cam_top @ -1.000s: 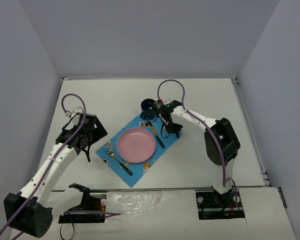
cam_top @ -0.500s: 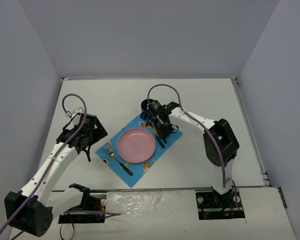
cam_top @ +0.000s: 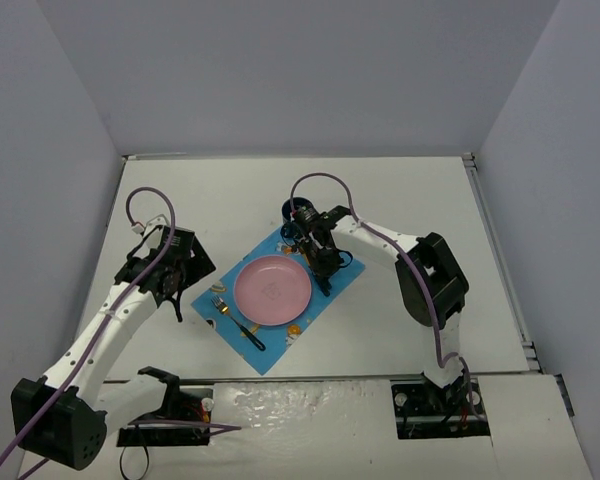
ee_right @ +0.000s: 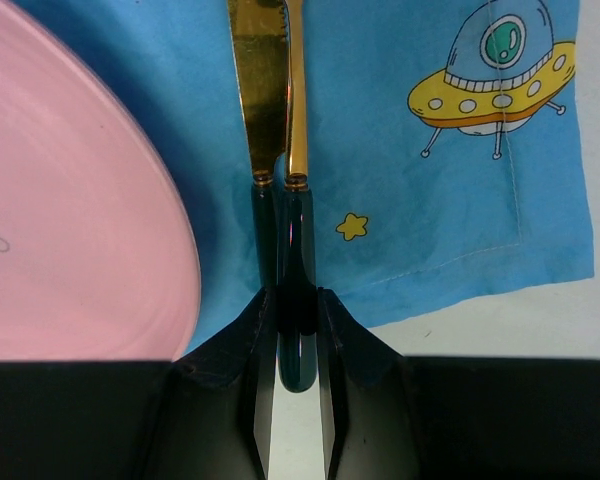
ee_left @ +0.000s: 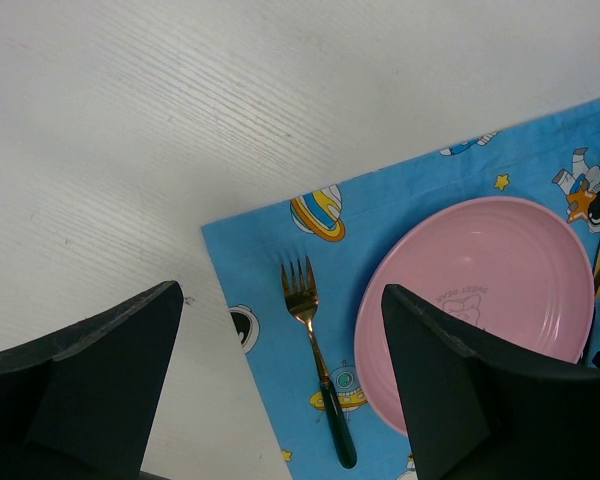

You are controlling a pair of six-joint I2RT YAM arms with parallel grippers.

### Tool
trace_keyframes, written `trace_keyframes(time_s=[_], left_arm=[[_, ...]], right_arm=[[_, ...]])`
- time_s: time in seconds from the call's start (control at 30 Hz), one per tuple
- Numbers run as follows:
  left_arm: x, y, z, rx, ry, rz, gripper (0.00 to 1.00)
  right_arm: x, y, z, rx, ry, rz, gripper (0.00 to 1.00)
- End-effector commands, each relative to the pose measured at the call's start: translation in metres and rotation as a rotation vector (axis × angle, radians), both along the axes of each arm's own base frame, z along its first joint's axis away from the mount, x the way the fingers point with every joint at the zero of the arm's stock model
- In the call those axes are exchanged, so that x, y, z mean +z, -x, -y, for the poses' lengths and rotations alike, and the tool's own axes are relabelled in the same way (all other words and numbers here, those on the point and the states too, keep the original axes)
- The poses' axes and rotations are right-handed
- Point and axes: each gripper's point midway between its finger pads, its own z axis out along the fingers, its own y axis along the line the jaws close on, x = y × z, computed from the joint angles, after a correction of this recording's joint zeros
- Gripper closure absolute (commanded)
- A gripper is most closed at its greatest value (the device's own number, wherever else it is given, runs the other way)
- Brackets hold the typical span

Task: Set the dinner table for one person

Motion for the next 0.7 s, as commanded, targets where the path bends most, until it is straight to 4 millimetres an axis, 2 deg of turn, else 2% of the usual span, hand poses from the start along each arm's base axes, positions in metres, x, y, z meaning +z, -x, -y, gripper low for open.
trace_keyframes(time_s=[0.0,0.43,0.47,0.57,0.6,0.67], left_arm=[[0.014,-0.009,-0.005,0.025,-0.009,0.048,0.22],[0.009,-0.009,-0.005,0.030,-0.015,0.037,0.22],[0.009,-0.009,-0.005,0.029,-0.015,0.038,0.22],[0.010,-0.010,-0.006,0.037,-0.018,0.040,0.22],[0.010,-0.010,-0.007,0.039,-0.019,0.041,0.22],[0.010,-0.010,-0.007,0.041,-0.021,0.043,0.22]], right_arm=[[0.018,-0.015,0.004,0.001,0.023,0.080,1.00],[0.024,-0.027,0.013,-0.038,0.045,0.126,0.99],[0.024,-0.029,0.016,-0.064,0.048,0.133,0.90],[0.028,-0.033,0.020,-0.113,0.035,0.138,0.52],[0.030,-0.034,0.022,-0.128,0.032,0.143,0.45],[0.039,-0.037,0.025,-0.154,0.018,0.164,0.36]])
